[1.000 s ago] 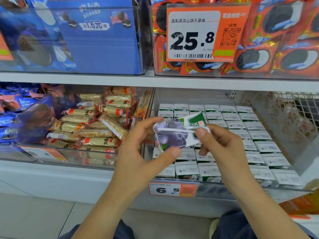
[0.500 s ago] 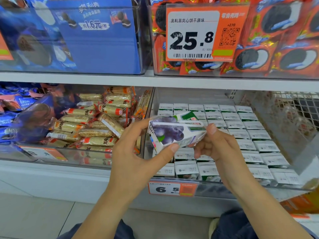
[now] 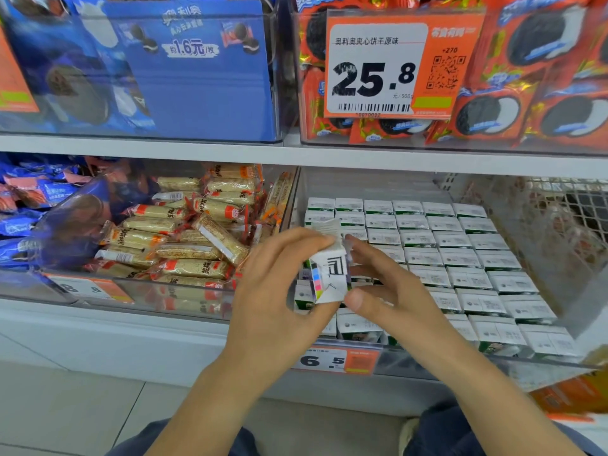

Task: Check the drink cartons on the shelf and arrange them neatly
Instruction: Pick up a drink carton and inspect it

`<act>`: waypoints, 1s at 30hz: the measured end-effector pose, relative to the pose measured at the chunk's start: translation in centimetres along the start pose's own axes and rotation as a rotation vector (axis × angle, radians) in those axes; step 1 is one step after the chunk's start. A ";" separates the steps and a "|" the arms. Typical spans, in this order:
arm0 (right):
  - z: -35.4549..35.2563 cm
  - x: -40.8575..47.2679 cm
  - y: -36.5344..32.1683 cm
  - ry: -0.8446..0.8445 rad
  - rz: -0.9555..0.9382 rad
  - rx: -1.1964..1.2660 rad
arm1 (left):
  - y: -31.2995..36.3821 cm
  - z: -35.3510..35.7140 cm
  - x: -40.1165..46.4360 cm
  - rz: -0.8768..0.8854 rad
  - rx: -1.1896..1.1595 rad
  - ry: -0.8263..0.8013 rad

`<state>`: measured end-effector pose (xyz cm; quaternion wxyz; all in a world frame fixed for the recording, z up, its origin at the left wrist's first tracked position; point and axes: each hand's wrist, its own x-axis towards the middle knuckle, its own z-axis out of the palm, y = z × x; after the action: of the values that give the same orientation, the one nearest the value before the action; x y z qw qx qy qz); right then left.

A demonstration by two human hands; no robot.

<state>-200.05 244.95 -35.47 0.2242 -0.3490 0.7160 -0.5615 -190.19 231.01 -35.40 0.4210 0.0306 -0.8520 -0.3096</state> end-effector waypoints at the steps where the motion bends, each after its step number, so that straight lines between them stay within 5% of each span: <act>1: 0.1 0.0 0.0 -0.005 0.007 -0.020 | 0.1 0.1 0.0 0.021 0.017 -0.013; 13: 0.3 0.4 -0.2 -0.170 0.070 0.464 | -0.2 -0.2 0.3 -0.153 0.032 -0.115; 20: -0.8 0.8 0.0 0.095 -0.061 0.309 | -0.3 -0.7 0.3 -0.237 -0.116 -0.009; 24: -1.2 0.3 -0.3 0.090 -0.177 0.264 | -0.1 -0.7 0.3 -0.353 -0.246 -0.014; 30: -0.7 0.1 -0.4 0.204 -0.045 0.205 | -0.6 -1.1 0.7 -0.456 -0.419 -0.059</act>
<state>-200.57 245.26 -34.92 0.1718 -0.2813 0.6659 -0.6692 -189.96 229.77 -34.74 0.3131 0.1247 -0.7527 -0.5655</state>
